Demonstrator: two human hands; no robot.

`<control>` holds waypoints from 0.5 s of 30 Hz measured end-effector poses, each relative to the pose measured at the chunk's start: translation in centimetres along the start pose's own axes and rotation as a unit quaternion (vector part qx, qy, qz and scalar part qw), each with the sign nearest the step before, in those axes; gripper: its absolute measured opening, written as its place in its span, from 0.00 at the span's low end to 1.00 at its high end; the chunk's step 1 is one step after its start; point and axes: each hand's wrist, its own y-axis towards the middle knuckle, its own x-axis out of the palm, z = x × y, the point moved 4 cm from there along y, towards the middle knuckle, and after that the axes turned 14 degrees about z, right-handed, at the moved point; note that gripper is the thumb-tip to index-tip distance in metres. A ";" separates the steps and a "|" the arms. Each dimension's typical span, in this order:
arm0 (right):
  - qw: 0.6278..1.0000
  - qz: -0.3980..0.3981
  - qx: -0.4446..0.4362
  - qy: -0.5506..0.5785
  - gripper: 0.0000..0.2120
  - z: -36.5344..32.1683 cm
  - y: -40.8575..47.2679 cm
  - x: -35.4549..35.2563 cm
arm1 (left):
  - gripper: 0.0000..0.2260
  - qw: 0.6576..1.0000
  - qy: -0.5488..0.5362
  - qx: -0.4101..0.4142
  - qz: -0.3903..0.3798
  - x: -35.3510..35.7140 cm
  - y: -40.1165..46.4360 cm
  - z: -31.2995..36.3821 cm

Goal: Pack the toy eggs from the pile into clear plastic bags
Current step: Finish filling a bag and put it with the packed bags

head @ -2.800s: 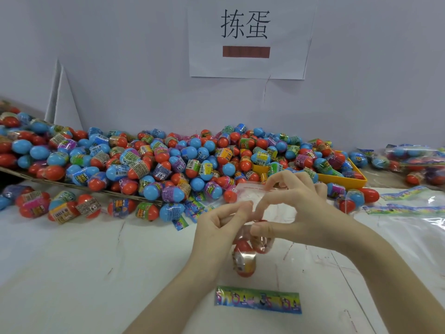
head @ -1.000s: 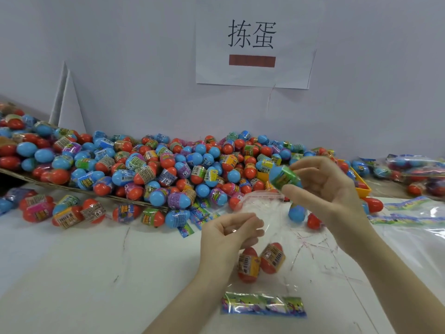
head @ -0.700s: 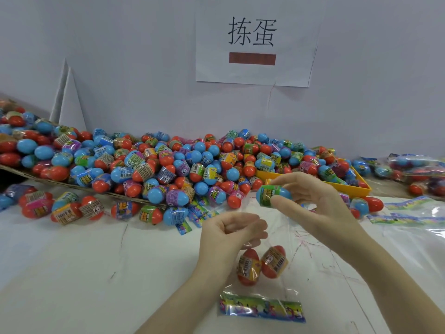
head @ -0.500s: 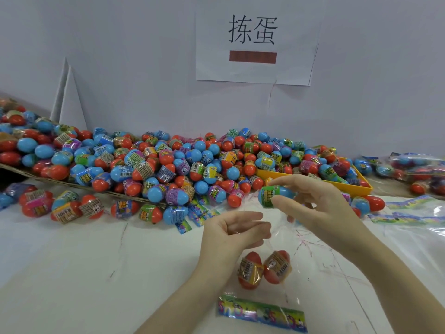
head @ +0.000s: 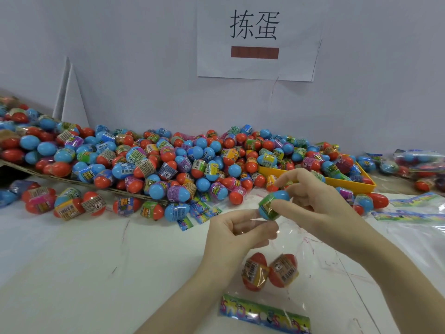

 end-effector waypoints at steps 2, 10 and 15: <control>1.000 0.008 0.013 0.013 0.13 -0.1 0.1 0.1 | 0.07 1.000 0.002 0.002 0.001 0.0 -0.1 0.1; 0.981 0.014 0.107 0.160 0.13 -0.3 0.6 0.1 | 0.07 0.999 -0.021 -0.028 0.003 0.2 -0.2 0.0; 0.977 0.036 0.118 0.175 0.11 -0.4 0.6 -0.2 | 0.08 0.998 -0.050 -0.025 0.012 0.2 -0.3 0.3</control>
